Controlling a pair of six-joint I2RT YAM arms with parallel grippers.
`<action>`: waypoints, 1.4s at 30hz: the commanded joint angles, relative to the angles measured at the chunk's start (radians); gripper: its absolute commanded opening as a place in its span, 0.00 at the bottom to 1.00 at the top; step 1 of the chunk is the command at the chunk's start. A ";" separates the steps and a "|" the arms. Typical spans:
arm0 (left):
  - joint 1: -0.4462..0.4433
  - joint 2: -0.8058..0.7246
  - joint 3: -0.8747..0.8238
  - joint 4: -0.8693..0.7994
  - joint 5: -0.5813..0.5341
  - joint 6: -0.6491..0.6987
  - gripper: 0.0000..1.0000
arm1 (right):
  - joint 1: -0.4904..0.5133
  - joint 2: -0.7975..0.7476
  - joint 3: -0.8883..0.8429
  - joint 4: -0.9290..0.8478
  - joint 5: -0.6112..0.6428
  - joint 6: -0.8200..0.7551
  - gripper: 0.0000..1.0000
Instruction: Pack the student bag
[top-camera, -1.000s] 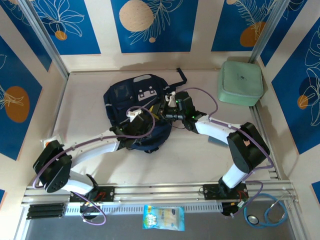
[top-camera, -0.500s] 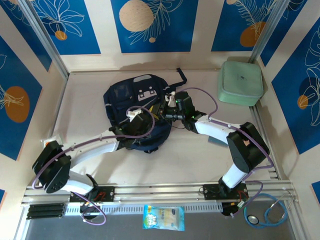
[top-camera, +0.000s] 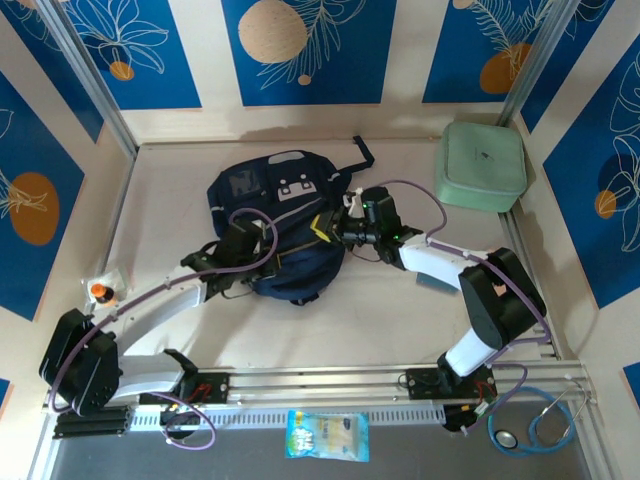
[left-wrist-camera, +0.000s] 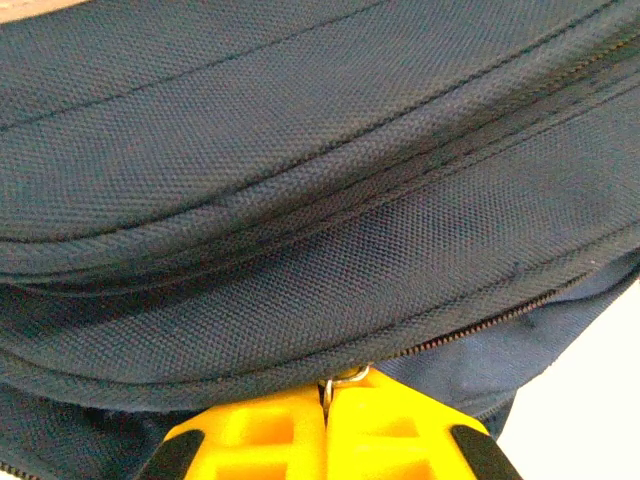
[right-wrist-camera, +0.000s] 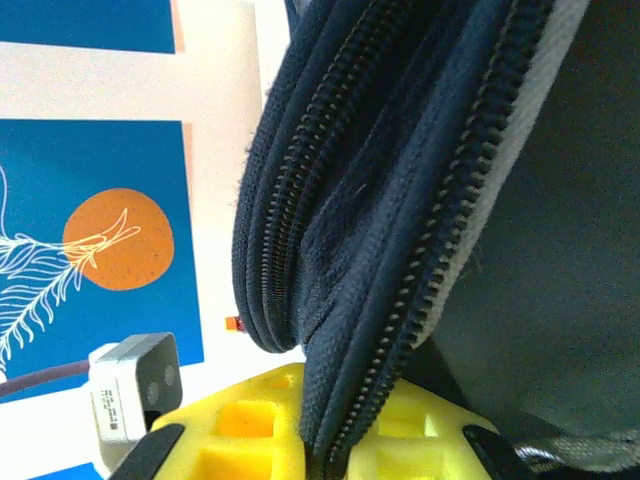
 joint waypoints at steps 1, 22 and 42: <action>0.025 -0.019 0.036 -0.054 0.081 0.117 0.00 | -0.009 -0.042 0.000 0.059 0.035 -0.016 0.13; -0.067 0.154 0.201 0.024 0.164 0.149 0.00 | 0.089 -0.037 -0.016 -0.060 0.193 0.131 0.16; 0.090 0.047 0.107 -0.289 0.138 0.446 0.00 | -0.150 -0.188 -0.003 -0.168 0.044 -0.019 0.06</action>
